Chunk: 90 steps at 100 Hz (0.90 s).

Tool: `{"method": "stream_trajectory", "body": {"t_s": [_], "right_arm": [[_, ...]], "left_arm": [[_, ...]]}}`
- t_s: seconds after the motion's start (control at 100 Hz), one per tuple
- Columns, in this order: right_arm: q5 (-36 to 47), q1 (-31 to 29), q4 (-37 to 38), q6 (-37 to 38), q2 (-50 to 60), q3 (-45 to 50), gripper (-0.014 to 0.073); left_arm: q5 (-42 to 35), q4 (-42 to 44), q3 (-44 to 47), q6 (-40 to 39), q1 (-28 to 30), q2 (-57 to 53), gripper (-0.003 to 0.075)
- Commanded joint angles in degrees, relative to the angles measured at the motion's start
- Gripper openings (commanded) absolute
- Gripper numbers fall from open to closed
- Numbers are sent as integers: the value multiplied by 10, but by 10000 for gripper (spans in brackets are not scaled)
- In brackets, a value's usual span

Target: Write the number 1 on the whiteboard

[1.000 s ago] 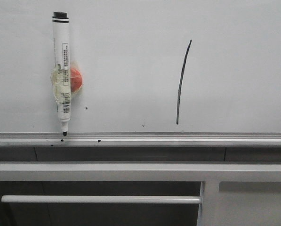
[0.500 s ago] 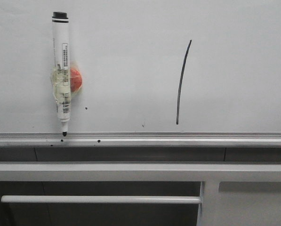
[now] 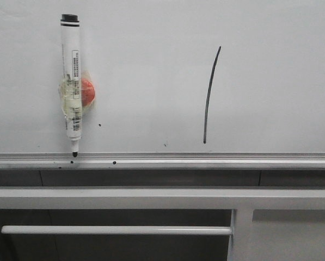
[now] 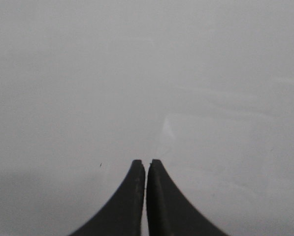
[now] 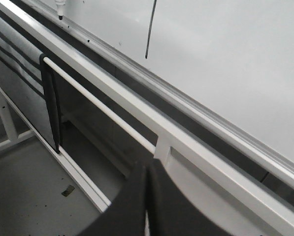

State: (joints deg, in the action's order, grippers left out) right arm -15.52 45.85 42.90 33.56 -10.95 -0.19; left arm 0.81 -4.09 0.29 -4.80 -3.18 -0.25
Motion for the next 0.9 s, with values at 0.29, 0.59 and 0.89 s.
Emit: {"method": "stream_trajectory", "body": {"t_s": [0.29,0.59,0.89], "right_arm": [[28,1,10,1,-5,-14,-64],[28,1,10,1,-5,-14,-64],[28,1,10,1,-5,-14,-64]], "left_arm": [[146,70,4,-30,19,-13,-20],[145,48,4,-1,19,-13,-20],[144,9,4,48,19,-13,-20]]}}
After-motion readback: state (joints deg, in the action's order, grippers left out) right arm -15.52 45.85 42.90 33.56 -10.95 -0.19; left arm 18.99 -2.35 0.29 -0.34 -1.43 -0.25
